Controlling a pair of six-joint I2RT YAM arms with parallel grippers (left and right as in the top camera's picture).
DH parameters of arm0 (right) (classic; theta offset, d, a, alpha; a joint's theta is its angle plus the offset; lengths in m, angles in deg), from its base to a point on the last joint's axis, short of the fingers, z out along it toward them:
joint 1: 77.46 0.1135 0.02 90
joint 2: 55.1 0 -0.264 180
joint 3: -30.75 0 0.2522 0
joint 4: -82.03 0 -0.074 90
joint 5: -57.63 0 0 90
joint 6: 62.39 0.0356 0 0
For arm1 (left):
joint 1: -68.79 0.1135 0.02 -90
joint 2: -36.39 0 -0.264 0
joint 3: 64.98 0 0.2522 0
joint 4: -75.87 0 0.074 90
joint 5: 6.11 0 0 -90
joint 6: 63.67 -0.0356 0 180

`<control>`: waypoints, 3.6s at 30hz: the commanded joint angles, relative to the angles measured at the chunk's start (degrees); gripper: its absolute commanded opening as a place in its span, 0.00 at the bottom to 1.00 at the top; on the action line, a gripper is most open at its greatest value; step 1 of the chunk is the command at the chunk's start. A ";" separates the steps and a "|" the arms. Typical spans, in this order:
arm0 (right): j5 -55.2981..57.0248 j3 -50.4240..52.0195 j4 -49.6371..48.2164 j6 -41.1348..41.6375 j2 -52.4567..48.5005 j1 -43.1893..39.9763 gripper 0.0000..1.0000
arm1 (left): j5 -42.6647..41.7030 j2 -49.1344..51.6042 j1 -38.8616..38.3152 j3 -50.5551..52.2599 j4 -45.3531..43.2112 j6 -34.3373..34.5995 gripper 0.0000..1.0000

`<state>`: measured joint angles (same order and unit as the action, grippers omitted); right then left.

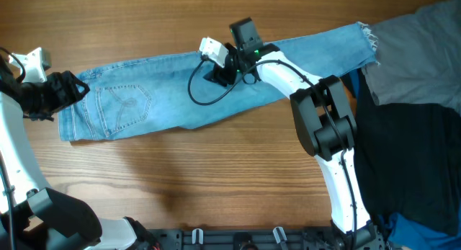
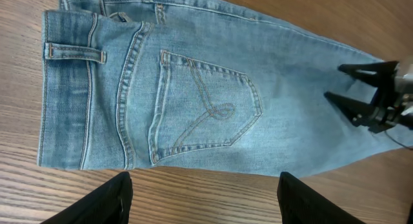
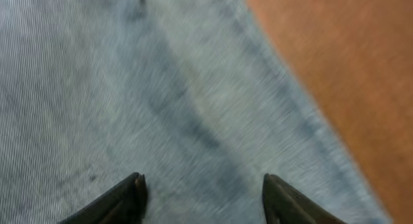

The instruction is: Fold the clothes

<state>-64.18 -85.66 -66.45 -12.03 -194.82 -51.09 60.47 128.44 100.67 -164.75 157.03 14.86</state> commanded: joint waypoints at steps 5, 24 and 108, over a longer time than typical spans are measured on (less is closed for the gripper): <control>0.59 0.55 8.66 10.71 0.04 -1.33 0.04 | -0.76 0.66 -0.28 -0.35 0.17 -0.07 0.71; -8.41 1.11 13.81 2.14 5.44 -2.62 0.51 | -0.74 0.66 -0.26 -0.35 0.13 -0.09 0.73; 24.50 2.23 34.73 45.20 19.56 -21.22 0.99 | 19.67 19.69 24.87 26.95 -37.68 27.04 0.09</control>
<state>-43.79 -86.21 -28.49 28.15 -175.46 -71.41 70.22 143.46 118.15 -138.48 116.05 39.65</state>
